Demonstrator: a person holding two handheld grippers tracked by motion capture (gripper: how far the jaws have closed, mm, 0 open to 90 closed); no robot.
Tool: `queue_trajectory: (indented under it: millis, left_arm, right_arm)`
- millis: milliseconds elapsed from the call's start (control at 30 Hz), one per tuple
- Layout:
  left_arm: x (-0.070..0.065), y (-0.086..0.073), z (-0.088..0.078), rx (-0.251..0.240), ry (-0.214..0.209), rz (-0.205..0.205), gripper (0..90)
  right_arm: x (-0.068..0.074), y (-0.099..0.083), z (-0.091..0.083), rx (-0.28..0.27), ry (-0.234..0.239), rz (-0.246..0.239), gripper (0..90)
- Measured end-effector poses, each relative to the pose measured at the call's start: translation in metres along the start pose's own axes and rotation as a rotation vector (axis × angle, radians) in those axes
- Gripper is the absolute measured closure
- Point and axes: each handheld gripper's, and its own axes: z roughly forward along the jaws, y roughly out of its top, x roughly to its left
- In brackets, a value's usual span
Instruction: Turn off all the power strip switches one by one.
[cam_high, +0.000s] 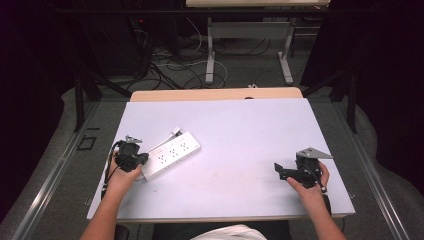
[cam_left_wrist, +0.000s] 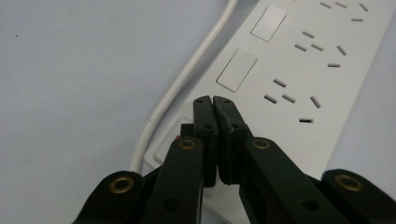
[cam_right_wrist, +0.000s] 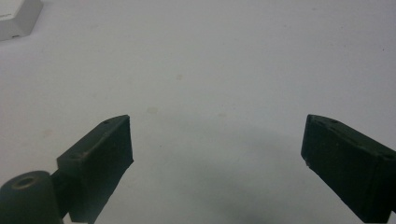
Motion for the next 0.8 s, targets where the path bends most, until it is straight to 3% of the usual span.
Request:
queue_trajectory:
  millis: [333, 800]
  left_arm:
    - [-0.003, 0.011, 0.005, -0.033, -0.016, -0.013, 88.6]
    - [-0.005, 0.022, 0.008, -0.032, -0.029, -0.017, 88.6]
  right_arm:
    - [-0.001, 0.000, 0.000, 0.005, 0.002, -0.005, 8.3]
    - [-0.001, -0.001, 0.000, 0.005, 0.002, -0.009, 8.3]
